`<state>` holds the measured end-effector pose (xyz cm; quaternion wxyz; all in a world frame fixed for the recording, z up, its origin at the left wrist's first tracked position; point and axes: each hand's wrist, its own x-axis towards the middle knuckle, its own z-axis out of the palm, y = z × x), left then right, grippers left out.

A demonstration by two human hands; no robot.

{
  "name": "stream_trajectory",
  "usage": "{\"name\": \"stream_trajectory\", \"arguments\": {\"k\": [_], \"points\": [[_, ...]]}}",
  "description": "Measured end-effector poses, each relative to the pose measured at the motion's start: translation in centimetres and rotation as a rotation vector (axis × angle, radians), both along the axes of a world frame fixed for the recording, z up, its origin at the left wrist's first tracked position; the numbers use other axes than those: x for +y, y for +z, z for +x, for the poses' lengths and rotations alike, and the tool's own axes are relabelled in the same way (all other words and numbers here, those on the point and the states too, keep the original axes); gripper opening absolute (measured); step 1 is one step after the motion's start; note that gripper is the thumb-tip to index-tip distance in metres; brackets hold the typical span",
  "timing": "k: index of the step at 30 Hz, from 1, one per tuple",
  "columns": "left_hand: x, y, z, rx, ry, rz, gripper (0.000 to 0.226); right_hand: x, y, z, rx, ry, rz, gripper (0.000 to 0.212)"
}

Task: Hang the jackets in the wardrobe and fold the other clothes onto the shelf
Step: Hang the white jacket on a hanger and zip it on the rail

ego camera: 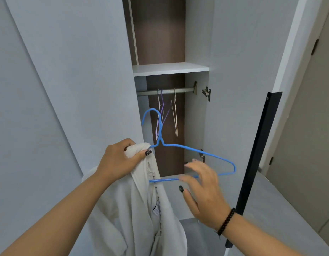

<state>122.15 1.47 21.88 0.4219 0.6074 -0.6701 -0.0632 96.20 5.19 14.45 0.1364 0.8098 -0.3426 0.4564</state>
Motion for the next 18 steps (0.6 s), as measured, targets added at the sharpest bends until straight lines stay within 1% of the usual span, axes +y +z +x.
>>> {"name": "stream_trajectory", "arguments": {"k": [2,4,5,7,9,11,12,14,15,17,18], "points": [[0.2,0.1,0.7,0.054,0.053,-0.009,0.037,0.4,-1.8,0.3,0.115,0.087,0.057,0.026],[0.7,0.5,1.4,0.099,0.087,-0.022,0.04,0.2,-3.3,0.9,0.204,0.173,0.2,0.026],[1.0,0.8,1.7,0.108,0.1,-0.033,0.041,-0.2,-3.9,1.5,0.214,0.19,0.307,0.024],[1.9,1.5,2.3,0.116,0.119,-0.062,0.044,-1.2,-5.0,3.2,0.207,0.158,0.57,0.024],[2.8,2.2,2.9,0.14,0.132,-0.086,0.047,-2.4,-6.1,5.5,0.175,0.101,0.812,0.036],[3.6,2.9,3.4,0.176,0.134,-0.108,0.049,-3.2,-6.8,8.3,0.062,0.129,1.008,0.051],[3.9,3.2,3.7,0.193,0.133,-0.109,0.048,-3.4,-6.9,9.7,0.0,0.172,1.073,0.053],[4.6,3.6,4.5,0.22,0.138,-0.102,0.047,-3.2,-7.1,12.4,-0.078,0.275,1.167,0.046],[5.0,3.7,4.8,0.234,0.132,-0.1,0.048,-3.0,-7.5,13.5,-0.094,0.301,1.18,0.04],[5.7,3.8,5.4,0.258,0.126,-0.098,0.051,-2.8,-8.4,15.0,-0.066,0.24,1.159,0.02],[6.1,3.8,6.0,0.264,0.134,-0.098,0.052,-2.8,-8.8,15.6,0.004,0.162,1.122,0.012]]}}
